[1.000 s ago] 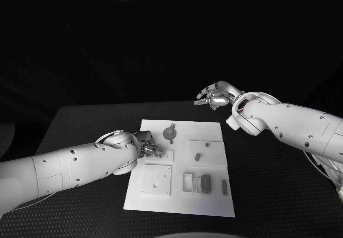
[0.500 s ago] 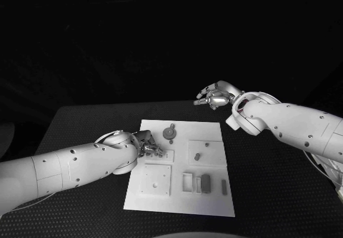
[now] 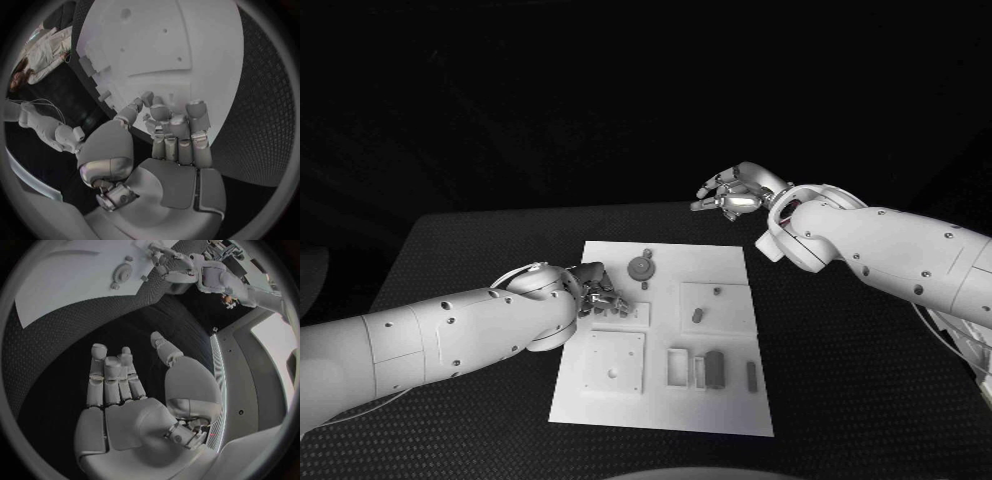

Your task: Assemble the parts on the task board

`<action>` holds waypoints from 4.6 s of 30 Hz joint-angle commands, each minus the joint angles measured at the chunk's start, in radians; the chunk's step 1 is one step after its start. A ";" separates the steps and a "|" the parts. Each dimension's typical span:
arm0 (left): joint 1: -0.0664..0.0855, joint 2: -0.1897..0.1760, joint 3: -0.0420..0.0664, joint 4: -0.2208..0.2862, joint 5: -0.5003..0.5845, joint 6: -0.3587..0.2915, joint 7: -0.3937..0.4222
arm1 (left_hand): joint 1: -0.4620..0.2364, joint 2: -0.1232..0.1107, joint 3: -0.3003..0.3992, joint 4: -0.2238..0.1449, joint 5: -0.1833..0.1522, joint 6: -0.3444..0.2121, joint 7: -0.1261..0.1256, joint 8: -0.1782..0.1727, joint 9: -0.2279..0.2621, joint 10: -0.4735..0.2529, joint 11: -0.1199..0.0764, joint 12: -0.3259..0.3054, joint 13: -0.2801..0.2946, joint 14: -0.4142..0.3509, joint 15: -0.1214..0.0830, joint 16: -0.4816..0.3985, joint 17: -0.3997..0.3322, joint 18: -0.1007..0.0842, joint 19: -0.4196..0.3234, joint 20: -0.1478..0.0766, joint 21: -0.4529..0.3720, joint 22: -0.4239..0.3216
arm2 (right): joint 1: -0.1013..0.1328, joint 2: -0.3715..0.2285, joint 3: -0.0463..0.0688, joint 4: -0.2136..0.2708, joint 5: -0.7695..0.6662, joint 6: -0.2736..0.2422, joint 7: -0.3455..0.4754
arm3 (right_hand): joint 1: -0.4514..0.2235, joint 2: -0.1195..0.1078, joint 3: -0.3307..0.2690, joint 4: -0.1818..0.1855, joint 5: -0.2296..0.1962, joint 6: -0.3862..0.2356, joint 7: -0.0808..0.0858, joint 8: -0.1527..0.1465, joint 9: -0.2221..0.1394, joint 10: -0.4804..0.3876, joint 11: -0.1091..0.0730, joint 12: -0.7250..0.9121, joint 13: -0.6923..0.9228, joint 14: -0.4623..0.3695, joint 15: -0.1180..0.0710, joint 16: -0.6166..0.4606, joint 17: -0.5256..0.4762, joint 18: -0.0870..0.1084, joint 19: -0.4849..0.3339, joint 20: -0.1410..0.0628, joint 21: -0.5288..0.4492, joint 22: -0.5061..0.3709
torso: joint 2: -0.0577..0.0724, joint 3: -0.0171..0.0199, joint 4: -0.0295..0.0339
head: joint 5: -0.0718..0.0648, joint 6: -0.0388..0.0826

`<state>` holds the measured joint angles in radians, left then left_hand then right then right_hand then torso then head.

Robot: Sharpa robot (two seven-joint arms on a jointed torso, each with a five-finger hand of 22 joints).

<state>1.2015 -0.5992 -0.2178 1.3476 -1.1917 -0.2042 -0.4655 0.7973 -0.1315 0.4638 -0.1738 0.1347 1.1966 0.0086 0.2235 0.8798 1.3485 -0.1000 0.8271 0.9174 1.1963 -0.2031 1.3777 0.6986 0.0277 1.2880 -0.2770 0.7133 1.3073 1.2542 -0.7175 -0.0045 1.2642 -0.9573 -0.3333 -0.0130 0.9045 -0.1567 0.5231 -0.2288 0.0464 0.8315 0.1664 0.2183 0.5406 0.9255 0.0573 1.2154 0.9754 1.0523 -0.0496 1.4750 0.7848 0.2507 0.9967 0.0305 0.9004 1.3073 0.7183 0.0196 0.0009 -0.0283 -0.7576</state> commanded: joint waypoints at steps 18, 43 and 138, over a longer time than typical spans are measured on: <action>0.004 -0.025 0.054 0.023 0.066 -0.017 0.026 | -0.131 -0.042 -0.063 0.071 -0.073 -0.008 0.001 -0.009 0.003 -0.012 -0.002 -0.007 0.002 -0.015 -0.003 0.002 -0.008 0.043 -0.014 -0.002 -0.023 0.015 | 0.000 0.002 0.000 -0.009 0.001 0.012 0.003 | -0.014 0.000 0.002 0.006 0.003 -0.003 0.006 -0.004 -0.001 -0.008 0.003 0.006 -0.003 -0.008 0.003 0.005 -0.002 0.011 -0.003 0.003 -0.005 0.010 | 0.000 -0.0004 -0.0002 | -0.001 0.011; 0.101 0.058 0.105 -0.316 0.048 0.182 0.021 | -0.075 0.080 -0.094 -0.070 0.045 -0.122 0.052 -0.076 -0.036 -0.056 0.047 -0.072 -0.059 -0.059 0.044 -0.057 -0.043 0.028 -0.062 0.023 -0.083 -0.002 | 0.000 0.013 0.000 -0.028 0.001 0.017 0.003 | -0.013 0.002 0.003 0.007 0.003 -0.005 0.006 -0.005 -0.002 -0.008 0.003 0.006 -0.003 -0.008 0.003 0.005 -0.002 0.011 -0.003 0.003 -0.006 0.010 | 0.001 -0.0012 0.0007 | 0.000 0.032; 0.061 0.175 0.099 -0.475 -0.044 0.321 0.063 | -0.065 0.106 -0.062 -0.110 0.032 -0.153 0.068 -0.086 -0.093 -0.083 0.063 -0.053 -0.087 -0.083 0.060 -0.048 -0.044 0.033 -0.066 0.040 -0.104 0.018 | 0.000 0.020 0.000 -0.024 0.000 0.023 -0.003 | -0.013 0.003 0.003 0.007 0.003 -0.007 0.007 -0.005 -0.002 -0.008 0.004 0.008 -0.006 -0.009 0.004 0.007 -0.004 0.011 -0.004 0.004 -0.005 0.011 | 0.000 0.0006 -0.0002 | -0.003 0.010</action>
<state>1.2627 -0.4266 -0.1195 0.8725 -1.2382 0.1065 -0.4133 0.7329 -0.0321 0.4020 -0.2776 0.1616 1.0500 0.0659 0.1346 0.7878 1.2667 -0.0361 0.7691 0.8317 1.1128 -0.1439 1.3237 0.6533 0.0211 1.2169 -0.2409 0.6088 1.3076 1.2540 -0.6977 -0.0046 1.2390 -0.9561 -0.3230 -0.0191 0.8966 -0.1566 0.5259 -0.2262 0.0464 0.8239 0.1659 0.2183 0.5393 0.9219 0.0608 1.2194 0.9710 1.0502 -0.0471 1.4784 0.7822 0.2504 0.9949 0.0324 0.9004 1.3075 0.7184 0.0194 0.0002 -0.0303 -0.7472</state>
